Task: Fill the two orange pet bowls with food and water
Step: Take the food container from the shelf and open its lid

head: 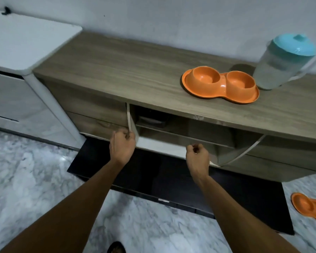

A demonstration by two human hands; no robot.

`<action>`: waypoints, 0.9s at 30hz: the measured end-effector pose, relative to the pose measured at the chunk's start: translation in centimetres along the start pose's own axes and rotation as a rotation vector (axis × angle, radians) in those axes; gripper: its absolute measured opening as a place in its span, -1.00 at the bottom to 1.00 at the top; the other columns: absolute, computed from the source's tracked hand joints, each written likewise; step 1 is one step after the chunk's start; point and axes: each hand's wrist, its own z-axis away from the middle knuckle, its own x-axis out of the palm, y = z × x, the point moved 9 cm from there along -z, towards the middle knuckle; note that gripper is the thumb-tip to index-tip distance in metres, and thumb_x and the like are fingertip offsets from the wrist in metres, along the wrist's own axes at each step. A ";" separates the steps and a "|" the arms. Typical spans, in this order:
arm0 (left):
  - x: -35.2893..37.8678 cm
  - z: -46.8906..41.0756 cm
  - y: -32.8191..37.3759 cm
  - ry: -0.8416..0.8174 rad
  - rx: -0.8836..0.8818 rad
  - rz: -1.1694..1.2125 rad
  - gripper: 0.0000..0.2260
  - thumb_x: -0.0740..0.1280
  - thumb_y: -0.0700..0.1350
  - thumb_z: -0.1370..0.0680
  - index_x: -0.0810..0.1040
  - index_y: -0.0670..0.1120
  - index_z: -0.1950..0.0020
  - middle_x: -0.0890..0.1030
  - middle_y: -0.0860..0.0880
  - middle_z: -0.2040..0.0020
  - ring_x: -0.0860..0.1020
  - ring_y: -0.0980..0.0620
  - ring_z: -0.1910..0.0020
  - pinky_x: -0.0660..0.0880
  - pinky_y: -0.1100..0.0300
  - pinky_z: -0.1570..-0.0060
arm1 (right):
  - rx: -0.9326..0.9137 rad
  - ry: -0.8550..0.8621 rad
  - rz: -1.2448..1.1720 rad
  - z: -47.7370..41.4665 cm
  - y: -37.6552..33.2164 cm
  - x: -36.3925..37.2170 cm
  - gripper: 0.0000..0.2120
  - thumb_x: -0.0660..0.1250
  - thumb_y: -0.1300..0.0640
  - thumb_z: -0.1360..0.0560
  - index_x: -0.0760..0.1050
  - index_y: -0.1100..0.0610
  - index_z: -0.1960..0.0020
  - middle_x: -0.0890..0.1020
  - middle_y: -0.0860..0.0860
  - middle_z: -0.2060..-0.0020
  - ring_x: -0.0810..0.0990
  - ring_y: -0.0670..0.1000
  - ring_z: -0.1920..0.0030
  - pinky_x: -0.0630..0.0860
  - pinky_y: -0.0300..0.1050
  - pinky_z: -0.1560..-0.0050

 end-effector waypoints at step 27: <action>12.4 -12.7 -2.7 0.036 0.007 0.322 -0.66 0.16 -0.05 -0.66 0.45 -0.26 -0.32 0.51 -0.23 -0.27 0.50 -0.19 -0.22 0.34 0.12 0.01 | -0.166 0.007 -0.245 -12.9 -2.0 16.2 -0.65 0.32 0.10 -0.58 0.50 0.15 -0.34 0.58 0.13 -0.23 0.53 0.15 -0.25 0.44 -0.02 -0.33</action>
